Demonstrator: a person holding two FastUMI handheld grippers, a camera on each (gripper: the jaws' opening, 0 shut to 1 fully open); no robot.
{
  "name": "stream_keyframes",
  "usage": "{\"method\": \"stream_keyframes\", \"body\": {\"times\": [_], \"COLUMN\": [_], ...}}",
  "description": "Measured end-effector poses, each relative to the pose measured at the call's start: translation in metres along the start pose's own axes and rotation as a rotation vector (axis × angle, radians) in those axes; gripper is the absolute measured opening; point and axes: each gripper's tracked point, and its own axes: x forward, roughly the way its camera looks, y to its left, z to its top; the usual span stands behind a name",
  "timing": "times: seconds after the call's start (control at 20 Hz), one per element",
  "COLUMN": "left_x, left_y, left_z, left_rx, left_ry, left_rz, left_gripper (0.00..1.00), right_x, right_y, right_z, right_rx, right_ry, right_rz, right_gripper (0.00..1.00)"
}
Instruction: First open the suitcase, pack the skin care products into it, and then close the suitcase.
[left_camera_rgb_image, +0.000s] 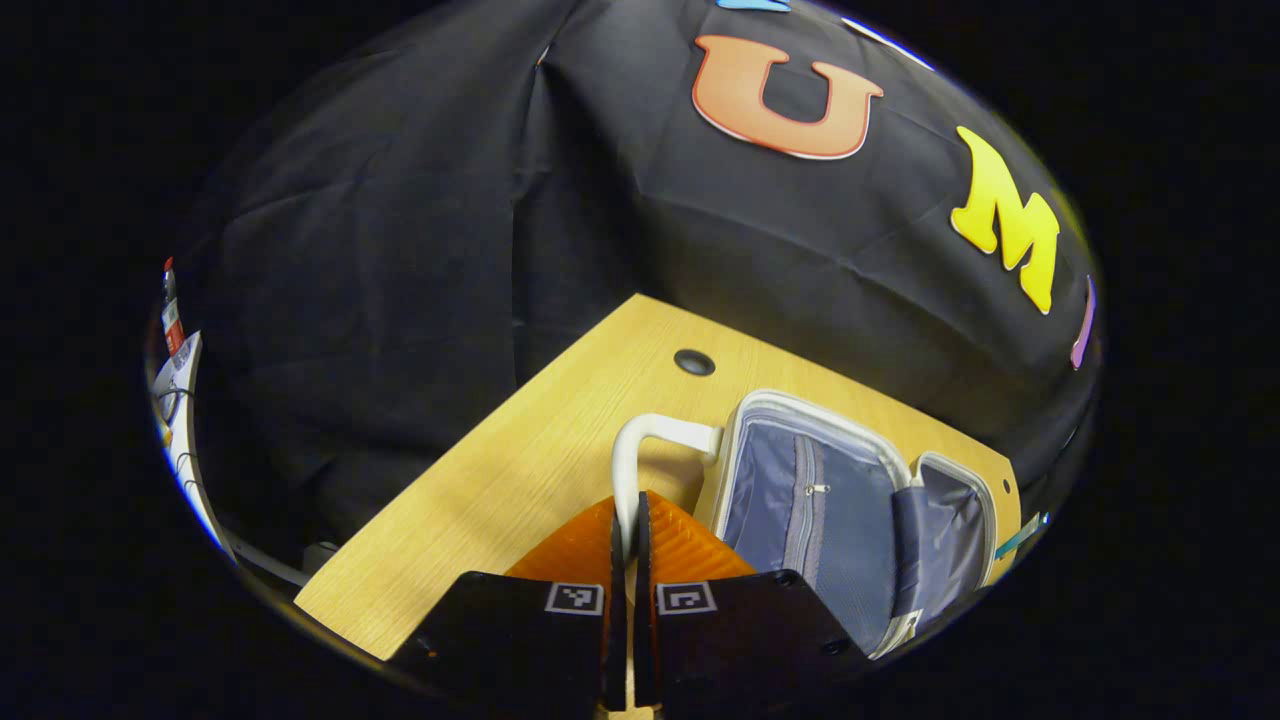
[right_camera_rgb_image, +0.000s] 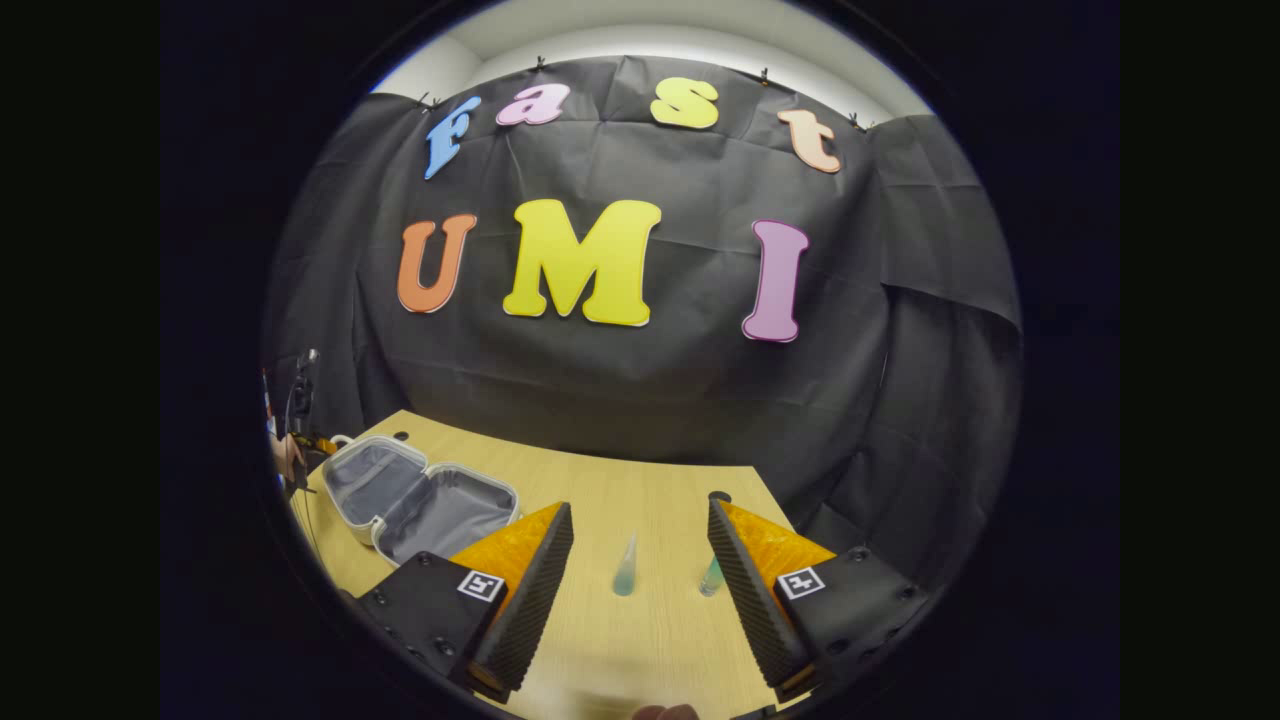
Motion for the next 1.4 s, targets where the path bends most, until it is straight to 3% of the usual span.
{"method": "stream_keyframes", "body": {"times": [0.1, 0.3, 0.35, 0.4, 0.45, 0.5, 0.65, 0.85, 1.1, 1.4], "left_x": [0.005, 0.0, -0.005, -0.01, -0.019, -0.029, -0.063, -0.112, -0.157, -0.184], "left_y": [0.004, 0.015, 0.017, 0.012, 0.006, -0.001, -0.031, -0.097, -0.182, -0.302], "left_z": [-0.017, -0.017, -0.016, -0.012, -0.008, -0.004, 0.011, 0.029, 0.02, -0.018], "left_rx": [-0.028, -0.028, -0.01, -0.007, -0.002, 0.005, 0.048, 0.111, 0.211, 0.29], "left_ry": [0.057, 0.055, 0.047, 0.045, 0.033, 0.017, -0.057, -0.177, -0.246, -0.277], "left_rz": [-0.015, 0.03, 0.042, 0.04, 0.033, 0.028, 0.027, -0.007, -0.065, -0.209], "left_gripper": [0.1, 0.37, 0.37, 0.46, 0.72, 0.74, 1.0, 1.0, 0.98, 0.98], "right_x": [-0.001, 0.002, 0.002, 0.004, 0.006, 0.007, 0.014, 0.02, 0.023, 0.022], "right_y": [0.002, 0.007, 0.01, 0.011, 0.011, 0.011, 0.012, 0.001, -0.025, -0.065], "right_z": [0.001, -0.007, -0.008, -0.01, -0.011, -0.012, -0.017, -0.026, -0.044, -0.06], "right_rx": [0.0, 0.02, 0.025, 0.028, 0.033, 0.038, 0.054, 0.078, 0.094, 0.096], "right_ry": [-0.003, 0.014, 0.018, 0.019, 0.018, 0.02, 0.024, 0.027, 0.046, 0.065], "right_rz": [0.011, 0.025, 0.031, 0.038, 0.042, 0.047, 0.064, 0.065, 0.05, 0.02], "right_gripper": [0.8, 0.8, 0.8, 0.8, 0.8, 0.8, 0.8, 0.8, 0.8, 0.8]}}
